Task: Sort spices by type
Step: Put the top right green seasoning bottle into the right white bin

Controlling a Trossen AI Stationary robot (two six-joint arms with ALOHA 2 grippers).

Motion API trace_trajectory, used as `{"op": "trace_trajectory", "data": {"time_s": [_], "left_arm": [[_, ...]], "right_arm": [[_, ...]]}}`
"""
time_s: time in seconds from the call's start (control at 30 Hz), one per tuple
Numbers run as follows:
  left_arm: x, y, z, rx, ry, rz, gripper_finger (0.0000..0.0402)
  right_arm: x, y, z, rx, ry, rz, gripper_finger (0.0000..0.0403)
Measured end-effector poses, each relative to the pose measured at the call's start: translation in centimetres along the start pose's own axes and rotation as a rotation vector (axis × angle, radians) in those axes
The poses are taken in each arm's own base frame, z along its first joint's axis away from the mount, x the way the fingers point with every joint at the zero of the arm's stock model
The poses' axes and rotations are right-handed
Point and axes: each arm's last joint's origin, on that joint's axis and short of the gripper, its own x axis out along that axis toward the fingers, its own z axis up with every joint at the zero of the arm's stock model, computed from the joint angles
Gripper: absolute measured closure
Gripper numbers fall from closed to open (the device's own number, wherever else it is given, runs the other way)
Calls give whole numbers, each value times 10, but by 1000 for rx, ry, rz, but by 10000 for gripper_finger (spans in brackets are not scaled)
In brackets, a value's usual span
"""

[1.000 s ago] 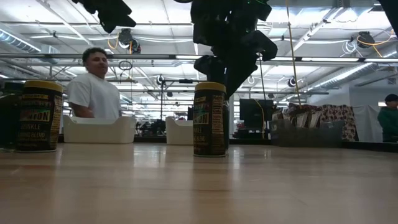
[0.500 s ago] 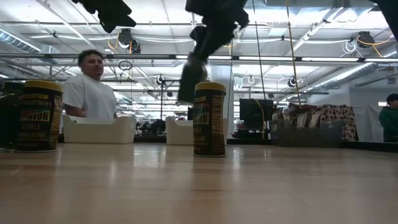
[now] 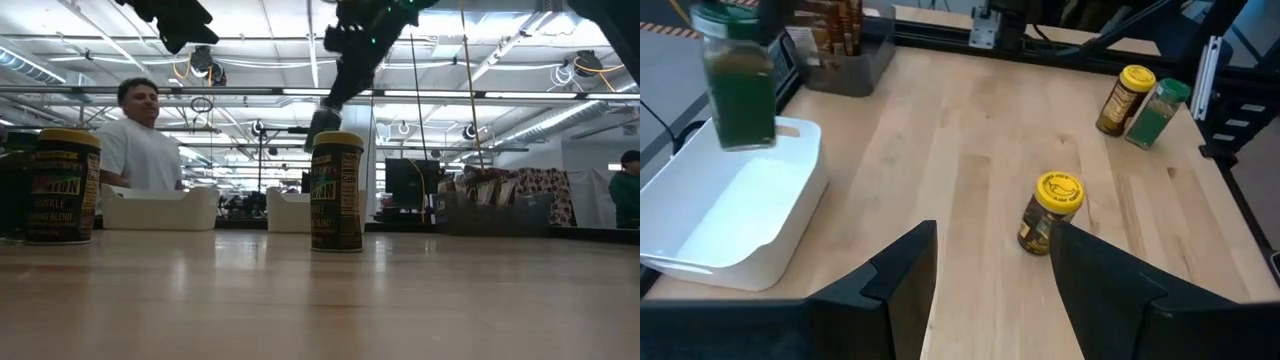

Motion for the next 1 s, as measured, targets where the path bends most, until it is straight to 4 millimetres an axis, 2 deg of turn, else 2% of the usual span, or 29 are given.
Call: {"op": "trace_trajectory", "data": {"time_s": [0.2, 0.43, 0.63, 1.0], "left_arm": [[0, 1, 1, 1, -12, 29, 203], [0, 1, 1, -12, -8, 37, 203], [0, 1, 1, -27, -9, 44, 203], [0, 2, 1, -28, -13, 55, 203]], "right_arm": [[31, -31, -19, 244, 86, -29, 220], [67, -36, -33, 371, 179, -97, 220], [80, -43, -40, 457, 206, -128, 219], [89, -63, -53, 535, 226, -151, 218]]}}
